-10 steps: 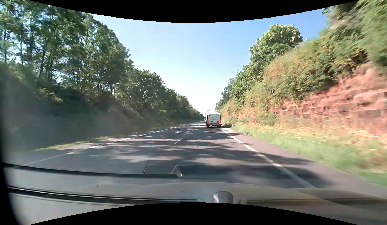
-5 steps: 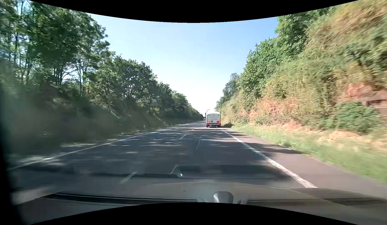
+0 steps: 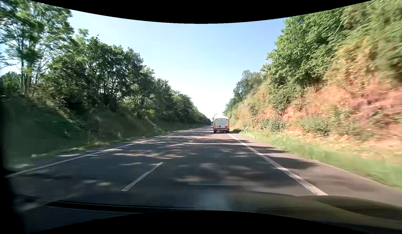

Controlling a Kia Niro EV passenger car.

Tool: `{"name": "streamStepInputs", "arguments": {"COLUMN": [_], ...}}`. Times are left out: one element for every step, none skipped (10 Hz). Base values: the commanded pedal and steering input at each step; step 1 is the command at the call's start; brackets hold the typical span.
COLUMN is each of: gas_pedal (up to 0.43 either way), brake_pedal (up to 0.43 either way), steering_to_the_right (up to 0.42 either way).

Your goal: Follow the waypoints while adhering to traffic rules and regulations

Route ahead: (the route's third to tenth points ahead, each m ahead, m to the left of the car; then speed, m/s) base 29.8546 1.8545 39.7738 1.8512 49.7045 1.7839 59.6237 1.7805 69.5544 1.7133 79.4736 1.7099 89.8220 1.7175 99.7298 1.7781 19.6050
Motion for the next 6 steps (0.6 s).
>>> {"name": "streamStepInputs", "arguments": {"gas_pedal": [0.02,0.02,0.02,0.02,0.02,0.02], "brake_pedal": [0.006,0.006,0.006,0.006,0.006,0.006], "steering_to_the_right": [0.003,0.003,0.003,0.002,0.003,0.003]}}
